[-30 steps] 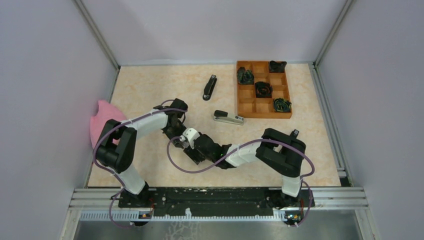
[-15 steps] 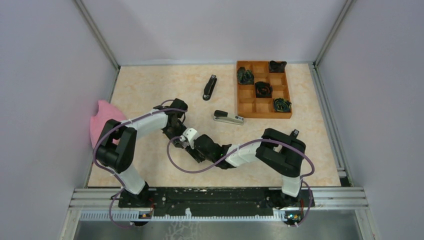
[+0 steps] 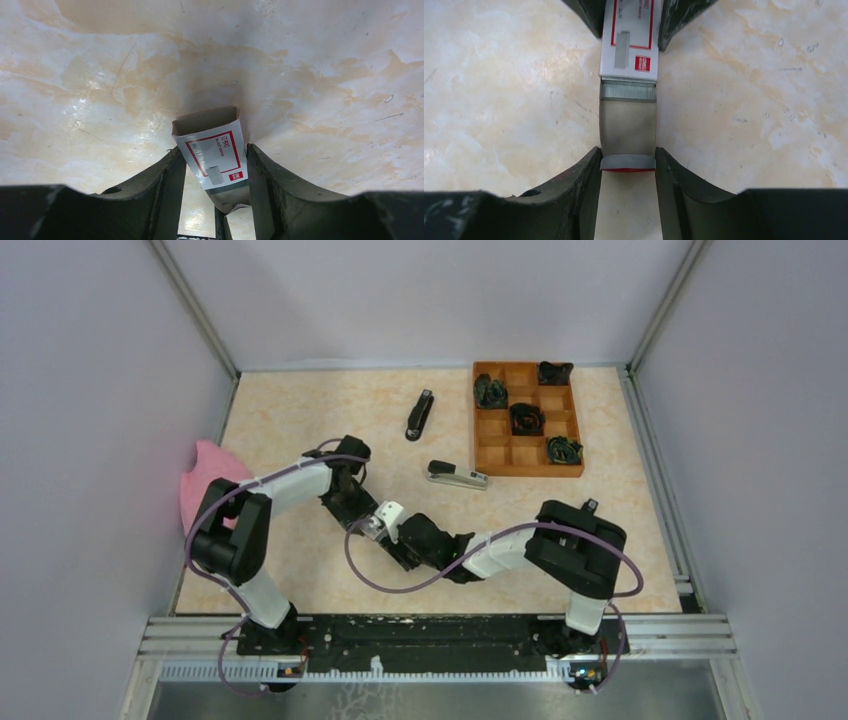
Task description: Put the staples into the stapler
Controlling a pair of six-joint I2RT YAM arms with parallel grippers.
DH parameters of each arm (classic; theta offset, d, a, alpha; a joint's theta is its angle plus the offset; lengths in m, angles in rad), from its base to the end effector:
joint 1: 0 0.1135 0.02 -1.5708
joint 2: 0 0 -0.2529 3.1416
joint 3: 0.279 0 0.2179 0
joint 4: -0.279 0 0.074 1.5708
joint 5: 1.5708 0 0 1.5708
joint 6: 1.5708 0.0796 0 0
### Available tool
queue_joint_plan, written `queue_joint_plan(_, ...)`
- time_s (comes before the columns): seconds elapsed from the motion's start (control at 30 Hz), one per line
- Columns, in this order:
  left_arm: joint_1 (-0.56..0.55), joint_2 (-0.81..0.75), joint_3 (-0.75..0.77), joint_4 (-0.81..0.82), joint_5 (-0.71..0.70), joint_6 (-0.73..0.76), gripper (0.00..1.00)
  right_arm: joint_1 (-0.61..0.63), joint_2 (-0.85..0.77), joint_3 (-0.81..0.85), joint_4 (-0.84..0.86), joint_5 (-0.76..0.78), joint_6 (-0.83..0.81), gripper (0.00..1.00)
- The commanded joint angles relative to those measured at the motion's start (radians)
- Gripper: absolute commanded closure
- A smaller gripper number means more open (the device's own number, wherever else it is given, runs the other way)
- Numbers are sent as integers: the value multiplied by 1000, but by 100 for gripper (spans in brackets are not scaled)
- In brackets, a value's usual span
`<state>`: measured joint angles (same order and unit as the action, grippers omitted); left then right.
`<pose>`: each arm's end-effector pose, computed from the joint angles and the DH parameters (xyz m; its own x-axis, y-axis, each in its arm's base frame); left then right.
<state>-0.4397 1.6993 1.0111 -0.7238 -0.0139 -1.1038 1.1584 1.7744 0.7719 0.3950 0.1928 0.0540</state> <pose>0.2508 -0.1167 0.1260 -0.7805 -0.6195 -0.0834 -0.6071 0.7831 -0.1350 0.1580 0.3231 0.1301 -0.2736 -0.4932 -0.8258 -0.8226 0.5650 -0.0649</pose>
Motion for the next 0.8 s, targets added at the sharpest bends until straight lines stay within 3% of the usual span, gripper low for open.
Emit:
queue_joint_plan(0.0, 23, -12, -30, -29, -53, 16, 47, 6, -71, -32, -27, 1, -19, 59)
queue_joint_plan(0.4, 41, -60, -49, -12, -64, 44, 43, 0, -168, -87, -130, -29, -113, 56)
queue_joint_plan(0.77, 43, -174, -71, 38, -37, 128, 24, -73, -165, -62, -204, 28, -123, 45)
